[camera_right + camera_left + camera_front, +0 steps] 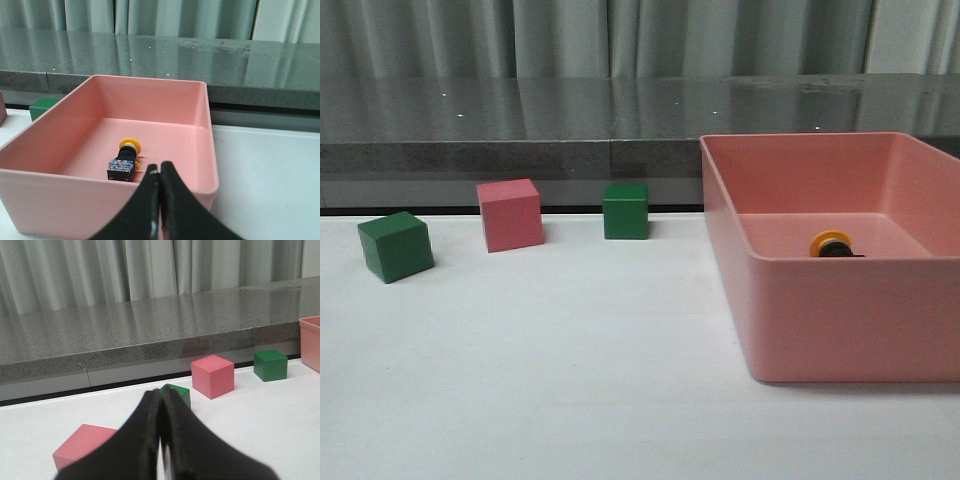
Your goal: Place and stand button with both arms
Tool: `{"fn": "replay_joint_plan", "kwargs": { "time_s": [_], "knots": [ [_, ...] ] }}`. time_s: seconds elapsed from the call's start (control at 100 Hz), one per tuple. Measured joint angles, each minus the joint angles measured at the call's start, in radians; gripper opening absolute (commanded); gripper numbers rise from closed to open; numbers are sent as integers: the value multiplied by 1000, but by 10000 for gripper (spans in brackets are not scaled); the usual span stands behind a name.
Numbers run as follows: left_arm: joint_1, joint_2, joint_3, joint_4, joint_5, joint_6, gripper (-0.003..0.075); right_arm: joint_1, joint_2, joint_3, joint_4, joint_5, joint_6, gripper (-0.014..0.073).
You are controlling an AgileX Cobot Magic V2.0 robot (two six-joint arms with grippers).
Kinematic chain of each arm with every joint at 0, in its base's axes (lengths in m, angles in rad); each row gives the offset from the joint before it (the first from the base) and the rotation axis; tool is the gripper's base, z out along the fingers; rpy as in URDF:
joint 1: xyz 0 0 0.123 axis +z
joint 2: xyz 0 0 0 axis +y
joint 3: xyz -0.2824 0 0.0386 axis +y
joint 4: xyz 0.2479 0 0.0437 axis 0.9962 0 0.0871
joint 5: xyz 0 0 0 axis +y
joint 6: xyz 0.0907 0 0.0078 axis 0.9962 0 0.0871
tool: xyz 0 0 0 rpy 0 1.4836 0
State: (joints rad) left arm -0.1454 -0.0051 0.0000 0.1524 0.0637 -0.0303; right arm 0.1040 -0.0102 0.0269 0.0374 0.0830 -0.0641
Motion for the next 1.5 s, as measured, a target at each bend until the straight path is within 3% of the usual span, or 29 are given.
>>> {"fn": "replay_joint_plan", "kwargs": {
  "time_s": [0.26, 0.42, 0.56, 0.79, 1.18, 1.27, 1.33, 1.43, 1.5],
  "knots": [
    [0, 0, 0, 0, 0, 0, -19, 0, 0, 0, -2, 0, 0, -62],
    [0, 0, 0, 0, 0, 0, -20, 0, 0, 2, -2, -95, 0, -62],
    [0, 0, 0, 0, 0, 0, -20, 0, 36, -100, 10, -7, 2, -62],
    [0, 0, 0, 0, 0, 0, -20, 4, 330, -438, 69, 166, 4, -62],
    [0, 0, 0, 0, 0, 0, -20, 26, 946, -836, 178, 213, 4, -48],
    [0, 0, 0, 0, 0, 0, -19, 43, 1090, -895, 182, 245, -6, 48],
    [0, 0, 0, 0, 0, 0, -20, 56, 1172, -928, 183, 274, -19, 168],
    [0, 0, 0, 0, 0, 0, -20, 68, 1306, -981, 184, 315, -42, 455],
    [0, 0, 0, 0, 0, 0, -19, 72, 1376, -1002, 184, 326, -48, 596]
  ]
}}
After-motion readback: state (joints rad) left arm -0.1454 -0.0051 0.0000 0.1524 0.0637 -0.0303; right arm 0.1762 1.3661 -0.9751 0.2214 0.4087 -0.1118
